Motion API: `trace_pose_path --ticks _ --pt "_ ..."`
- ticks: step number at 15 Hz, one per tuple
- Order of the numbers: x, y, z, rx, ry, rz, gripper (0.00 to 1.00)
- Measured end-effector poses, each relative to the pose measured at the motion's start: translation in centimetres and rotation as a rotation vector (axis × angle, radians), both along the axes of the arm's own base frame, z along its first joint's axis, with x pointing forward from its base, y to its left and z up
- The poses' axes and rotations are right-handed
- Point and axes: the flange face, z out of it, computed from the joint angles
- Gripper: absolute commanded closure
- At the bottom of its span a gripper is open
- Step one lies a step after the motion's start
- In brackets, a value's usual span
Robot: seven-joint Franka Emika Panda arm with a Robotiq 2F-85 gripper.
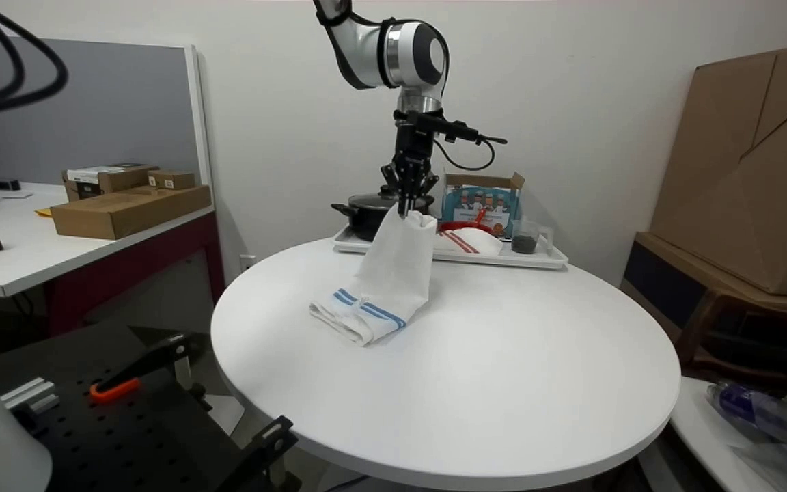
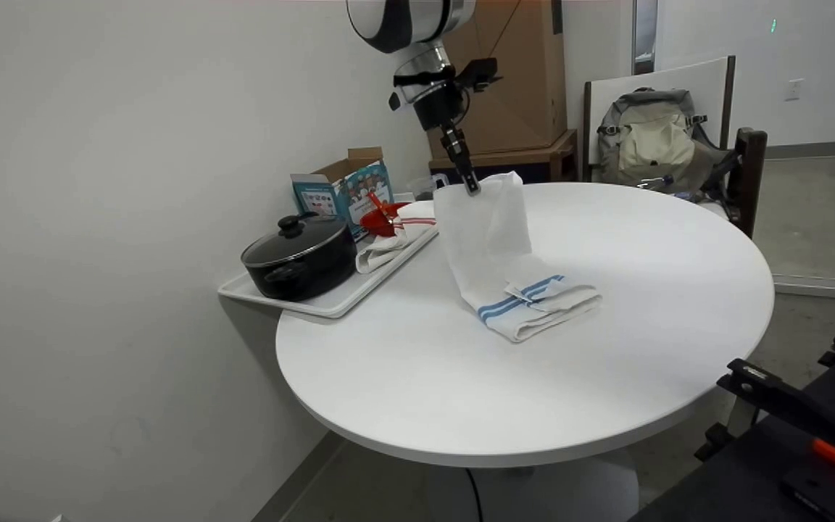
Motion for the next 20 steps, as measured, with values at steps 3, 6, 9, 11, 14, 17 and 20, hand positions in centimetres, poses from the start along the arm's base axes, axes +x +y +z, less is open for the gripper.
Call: trace_pose_path --ticks 3,6,9,11,14,17,20 --pt "-1.0 2.1 -0.1 -0.01 0.012 0.047 0.93" --pt "-3.3 4.7 -2.4 -0.038 0.066 0.115 0.93" --pt "-6.4 6.9 -5.6 -0.066 0.143 0.184 0.93" --pt "-8.7 7.8 -7.7 -0.081 0.2 0.227 0.93" --pt "-12.0 7.8 -10.2 -0.102 0.3 0.293 0.93" --pt "-14.6 6.4 -11.4 -0.146 0.394 0.354 0.93" --pt "-16.4 4.5 -11.4 -0.195 0.462 0.43 0.93"
